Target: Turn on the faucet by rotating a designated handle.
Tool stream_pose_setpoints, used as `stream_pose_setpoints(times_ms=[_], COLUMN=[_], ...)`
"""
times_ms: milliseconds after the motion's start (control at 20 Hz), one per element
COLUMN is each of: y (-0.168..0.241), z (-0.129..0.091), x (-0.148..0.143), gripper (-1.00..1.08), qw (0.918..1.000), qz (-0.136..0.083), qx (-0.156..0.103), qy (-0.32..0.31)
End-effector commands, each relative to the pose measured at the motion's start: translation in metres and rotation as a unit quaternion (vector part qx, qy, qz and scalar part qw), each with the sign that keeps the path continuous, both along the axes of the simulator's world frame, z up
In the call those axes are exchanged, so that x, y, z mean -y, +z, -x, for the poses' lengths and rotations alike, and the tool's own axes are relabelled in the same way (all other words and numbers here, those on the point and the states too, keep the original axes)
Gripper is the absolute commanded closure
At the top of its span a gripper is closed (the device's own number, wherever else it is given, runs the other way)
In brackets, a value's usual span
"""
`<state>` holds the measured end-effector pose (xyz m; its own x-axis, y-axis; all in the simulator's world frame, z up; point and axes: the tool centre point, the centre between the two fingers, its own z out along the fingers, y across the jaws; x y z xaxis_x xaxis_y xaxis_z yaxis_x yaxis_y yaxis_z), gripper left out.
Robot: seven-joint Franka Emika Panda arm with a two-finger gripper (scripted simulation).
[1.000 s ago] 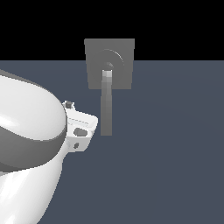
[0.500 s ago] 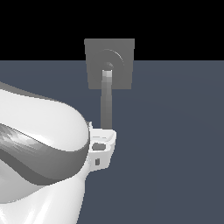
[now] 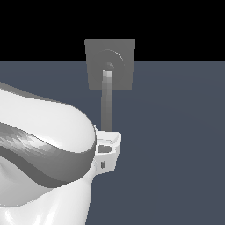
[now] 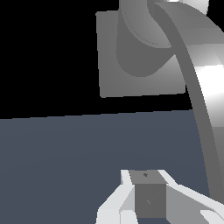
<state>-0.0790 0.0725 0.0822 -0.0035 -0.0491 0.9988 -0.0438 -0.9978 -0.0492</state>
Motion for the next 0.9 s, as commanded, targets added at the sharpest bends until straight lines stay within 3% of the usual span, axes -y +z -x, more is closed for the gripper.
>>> stream_pose_setpoints(times_ms=[0, 850], y=[0.0, 0.002], z=[0.0, 0.004], x=[0.009, 0.076], gripper=[1.08, 1.08], qw=[1.0, 1.0], qz=[0.0, 0.001], qx=[0.0, -0.001], qy=[0.0, 0.0])
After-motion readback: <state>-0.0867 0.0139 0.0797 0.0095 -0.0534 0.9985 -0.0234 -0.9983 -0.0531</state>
